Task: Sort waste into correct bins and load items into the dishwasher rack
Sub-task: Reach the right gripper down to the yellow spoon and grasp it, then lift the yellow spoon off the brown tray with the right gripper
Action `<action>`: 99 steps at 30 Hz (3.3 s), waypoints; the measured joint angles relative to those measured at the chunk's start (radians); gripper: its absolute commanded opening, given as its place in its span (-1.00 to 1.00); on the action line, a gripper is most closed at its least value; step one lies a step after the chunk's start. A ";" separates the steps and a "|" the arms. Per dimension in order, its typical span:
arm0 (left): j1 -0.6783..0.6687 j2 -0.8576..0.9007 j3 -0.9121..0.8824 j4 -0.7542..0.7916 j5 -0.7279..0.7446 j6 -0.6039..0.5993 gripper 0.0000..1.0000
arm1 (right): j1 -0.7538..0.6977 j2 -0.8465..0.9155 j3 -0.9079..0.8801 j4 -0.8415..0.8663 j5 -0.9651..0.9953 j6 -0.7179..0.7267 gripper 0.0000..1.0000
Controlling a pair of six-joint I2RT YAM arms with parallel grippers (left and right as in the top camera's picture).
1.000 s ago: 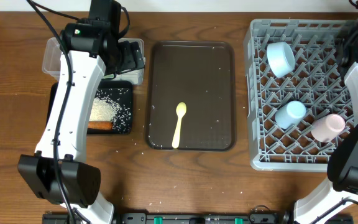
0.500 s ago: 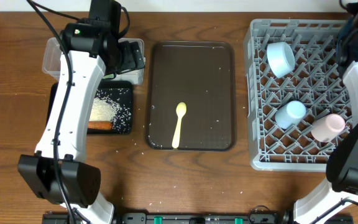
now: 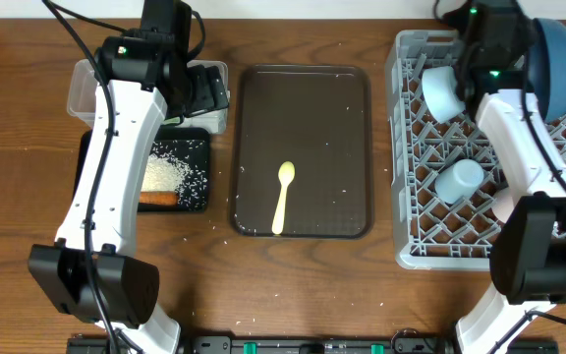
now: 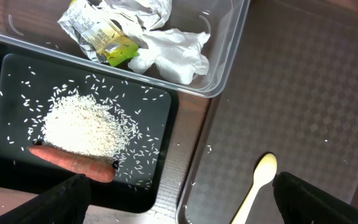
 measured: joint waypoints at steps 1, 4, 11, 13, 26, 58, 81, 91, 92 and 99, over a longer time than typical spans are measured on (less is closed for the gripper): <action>0.000 0.000 0.000 0.000 0.000 0.000 0.92 | 0.004 0.000 0.000 0.000 0.000 0.008 0.38; 0.000 0.000 0.000 0.000 0.000 0.000 0.92 | 0.008 0.000 0.000 -0.002 0.000 0.052 0.51; 0.000 0.000 0.000 0.000 0.000 0.000 0.92 | 0.009 -0.001 0.000 -0.005 0.004 0.206 0.72; 0.000 0.000 0.000 0.000 0.000 0.000 0.92 | 0.013 -0.006 0.000 -0.028 0.003 0.269 0.72; 0.000 0.000 0.000 0.000 0.000 0.000 0.92 | 0.230 -0.188 -0.003 -0.399 -0.503 0.807 0.58; 0.000 0.000 0.000 0.000 0.000 0.000 0.92 | 0.605 0.230 -0.046 -0.441 -0.733 1.710 0.07; 0.000 0.000 0.000 0.000 0.000 0.000 0.92 | 0.661 0.235 -0.041 -0.459 -0.758 1.738 -0.88; 0.000 0.000 0.000 0.000 0.000 0.000 0.92 | 0.661 0.235 -0.034 -0.445 -0.766 1.731 -0.98; 0.000 0.000 0.000 0.000 0.000 0.000 0.92 | 0.661 0.235 -0.034 -0.444 -0.766 1.724 -0.98; 0.000 0.000 0.000 0.000 0.000 0.000 0.92 | 0.640 0.233 -0.032 -0.441 -0.798 1.575 -0.98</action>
